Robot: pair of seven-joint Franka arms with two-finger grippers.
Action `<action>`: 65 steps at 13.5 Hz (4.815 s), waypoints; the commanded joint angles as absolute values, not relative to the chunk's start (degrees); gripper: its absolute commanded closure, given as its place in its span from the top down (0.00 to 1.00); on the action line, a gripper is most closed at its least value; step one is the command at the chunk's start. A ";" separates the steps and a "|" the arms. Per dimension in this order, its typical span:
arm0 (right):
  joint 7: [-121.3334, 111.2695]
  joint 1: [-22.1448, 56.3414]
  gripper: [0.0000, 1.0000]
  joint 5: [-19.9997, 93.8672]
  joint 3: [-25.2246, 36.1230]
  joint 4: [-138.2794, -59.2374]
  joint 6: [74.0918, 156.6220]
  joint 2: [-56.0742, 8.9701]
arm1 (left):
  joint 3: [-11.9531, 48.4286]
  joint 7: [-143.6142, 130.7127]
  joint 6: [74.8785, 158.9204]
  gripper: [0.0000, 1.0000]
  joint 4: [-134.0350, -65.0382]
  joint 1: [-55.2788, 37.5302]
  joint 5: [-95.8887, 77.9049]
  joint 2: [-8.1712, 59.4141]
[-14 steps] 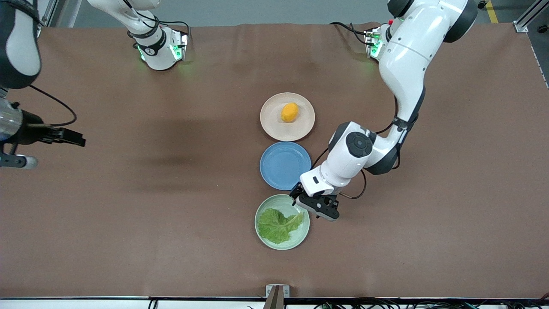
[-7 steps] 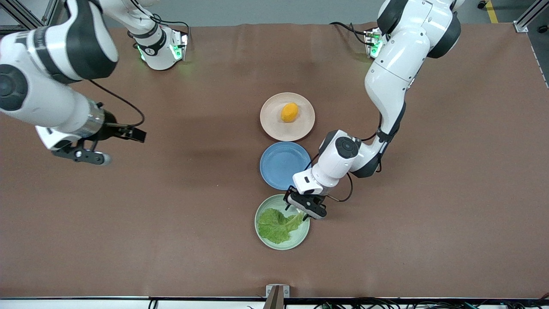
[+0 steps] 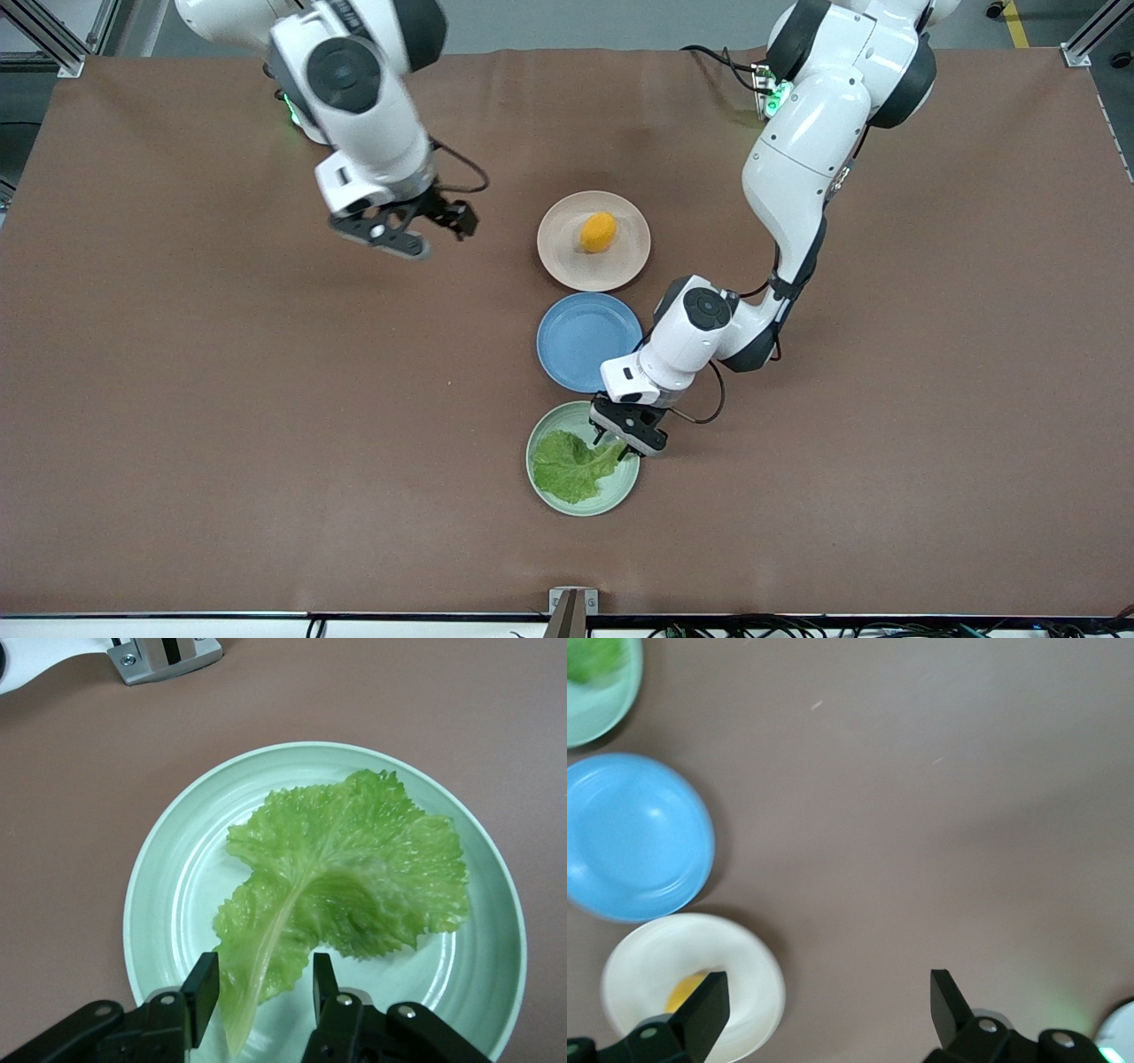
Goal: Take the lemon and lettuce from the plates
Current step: 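Grasp the lettuce with the left gripper while the right gripper reaches the lemon, then lift the lettuce off the plate while the right gripper grasps the lemon, then set the lettuce on the table while the right gripper carries the lemon, then raise the left gripper away while the right gripper lowers the lemon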
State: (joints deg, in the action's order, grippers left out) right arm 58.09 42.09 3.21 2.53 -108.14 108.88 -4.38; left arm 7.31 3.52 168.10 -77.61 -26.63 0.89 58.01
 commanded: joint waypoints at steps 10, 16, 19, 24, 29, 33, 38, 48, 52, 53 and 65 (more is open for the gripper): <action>96.40 61.52 1.00 2.02 3.52 -105.22 133.42 -27.05 | 6.24 5.19 168.23 0.00 -76.46 -27.86 2.46 56.09; 100.89 64.16 1.00 1.06 3.69 -96.95 133.51 -37.78 | 6.24 4.66 145.68 0.00 -77.25 -22.78 1.85 43.27; 100.90 65.21 0.98 0.71 3.69 -96.77 134.29 -38.50 | 6.15 -1.56 138.96 0.00 -86.35 -17.69 2.55 34.13; 100.90 65.66 0.20 -0.79 3.69 -96.86 134.03 -38.23 | 6.33 -1.32 138.25 0.00 -99.12 -5.39 2.64 27.87; 93.37 60.66 0.00 -0.70 3.96 -96.86 130.80 -33.94 | 6.24 -0.97 137.55 0.10 -103.52 2.36 2.90 28.39; 76.77 49.95 0.00 -0.70 4.04 -99.66 128.49 -29.01 | 6.24 -2.11 135.89 1.00 -102.75 2.81 2.90 28.57; 50.34 31.77 0.00 -0.70 3.96 -103.97 132.80 -28.74 | 5.98 -3.96 114.81 1.00 -86.42 2.55 3.08 27.95; 10.48 11.52 0.00 0.26 3.43 -111.07 138.23 -28.48 | 6.41 -3.34 99.51 1.00 -82.53 2.99 8.17 13.37; 4.23 8.62 0.00 0.26 3.43 -115.92 140.71 -26.46 | 6.15 -3.25 94.16 1.00 -82.97 3.25 4.32 8.01; 3.09 8.09 0.00 0.35 3.34 -116.71 140.89 -26.02 | 6.33 -2.90 92.22 1.00 -83.06 4.21 3.61 6.78; -3.59 6.59 1.00 5.54 1.14 -120.15 143.96 -24.96 | 5.98 -3.69 81.12 1.00 -88.68 6.50 -0.70 -3.08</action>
